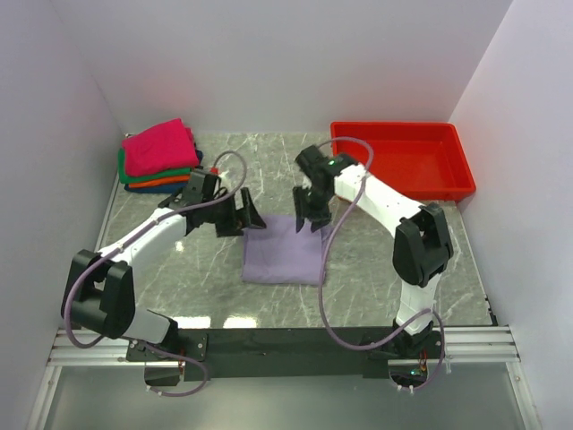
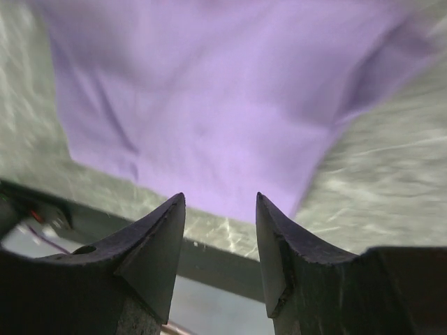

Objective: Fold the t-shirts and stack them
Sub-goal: Fold the tshirt, then neatly place the folded tshirt to the corner

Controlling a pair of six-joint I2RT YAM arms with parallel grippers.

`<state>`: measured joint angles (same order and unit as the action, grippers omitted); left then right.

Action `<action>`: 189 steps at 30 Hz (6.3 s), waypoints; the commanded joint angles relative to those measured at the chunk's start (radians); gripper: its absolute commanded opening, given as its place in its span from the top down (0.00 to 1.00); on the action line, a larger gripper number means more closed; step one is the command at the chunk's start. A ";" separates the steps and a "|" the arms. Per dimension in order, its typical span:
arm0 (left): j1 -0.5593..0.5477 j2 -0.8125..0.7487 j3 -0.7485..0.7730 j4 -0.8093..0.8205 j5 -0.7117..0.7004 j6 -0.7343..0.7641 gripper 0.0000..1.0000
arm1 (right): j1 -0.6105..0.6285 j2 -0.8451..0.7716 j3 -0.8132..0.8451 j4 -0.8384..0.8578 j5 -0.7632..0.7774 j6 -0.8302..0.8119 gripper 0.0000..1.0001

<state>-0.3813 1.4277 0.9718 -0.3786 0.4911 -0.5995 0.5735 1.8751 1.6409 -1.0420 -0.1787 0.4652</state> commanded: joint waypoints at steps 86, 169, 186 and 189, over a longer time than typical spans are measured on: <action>0.010 0.456 0.275 -0.064 -0.181 0.254 1.00 | 0.071 -0.077 -0.276 0.080 -0.013 -0.028 0.48; 0.780 0.633 0.883 -0.106 -0.156 0.208 0.01 | 0.118 -0.011 -0.161 -0.003 -0.045 -0.062 0.48; 0.702 0.052 0.432 -0.079 -0.476 0.113 0.01 | 0.019 -0.138 -0.193 0.062 -0.012 -0.030 0.48; 0.620 -0.109 0.300 -0.075 -0.488 0.118 0.01 | -0.007 -0.180 -0.220 0.098 -0.007 -0.025 0.48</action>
<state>0.3157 1.4609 1.3521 -0.4732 0.0460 -0.4870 0.5926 1.7828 1.4368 -0.9947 -0.2089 0.4297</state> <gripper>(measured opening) 0.994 0.524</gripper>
